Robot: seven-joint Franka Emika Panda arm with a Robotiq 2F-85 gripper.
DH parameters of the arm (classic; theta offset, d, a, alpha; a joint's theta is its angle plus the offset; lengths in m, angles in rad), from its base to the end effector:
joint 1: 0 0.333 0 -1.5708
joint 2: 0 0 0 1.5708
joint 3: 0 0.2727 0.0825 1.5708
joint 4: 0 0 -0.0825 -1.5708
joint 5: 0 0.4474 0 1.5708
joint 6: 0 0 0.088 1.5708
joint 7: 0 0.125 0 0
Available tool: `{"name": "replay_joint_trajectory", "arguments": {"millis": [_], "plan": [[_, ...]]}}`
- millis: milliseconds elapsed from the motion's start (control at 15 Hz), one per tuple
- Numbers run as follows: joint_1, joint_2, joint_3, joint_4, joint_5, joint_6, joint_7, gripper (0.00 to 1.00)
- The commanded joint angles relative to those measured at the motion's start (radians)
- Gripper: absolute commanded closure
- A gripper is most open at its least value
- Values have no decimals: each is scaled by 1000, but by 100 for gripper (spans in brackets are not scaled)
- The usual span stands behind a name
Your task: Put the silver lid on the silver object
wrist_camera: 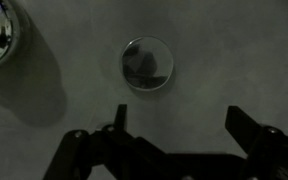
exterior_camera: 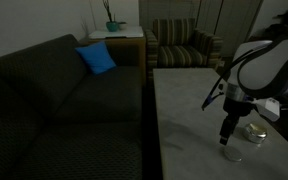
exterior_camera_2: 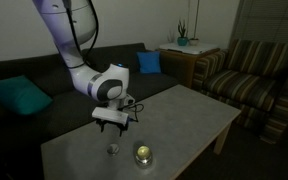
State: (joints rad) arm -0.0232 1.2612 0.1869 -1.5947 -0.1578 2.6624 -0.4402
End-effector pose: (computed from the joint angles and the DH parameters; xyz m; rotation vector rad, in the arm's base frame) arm 0.5513 0.1174 -0.1963 -2.8330 -0.9354 0.2198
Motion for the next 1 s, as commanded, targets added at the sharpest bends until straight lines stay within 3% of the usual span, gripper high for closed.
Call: {"name": "replay_joint_trajectory", "arguments": {"millis": [0,400,933], "plan": [[1,9,1,10,-4,-3,4,0],[9,51,1,-3,7,73,42,0],[16,88,-47,-65,57,282,254,0]]}}
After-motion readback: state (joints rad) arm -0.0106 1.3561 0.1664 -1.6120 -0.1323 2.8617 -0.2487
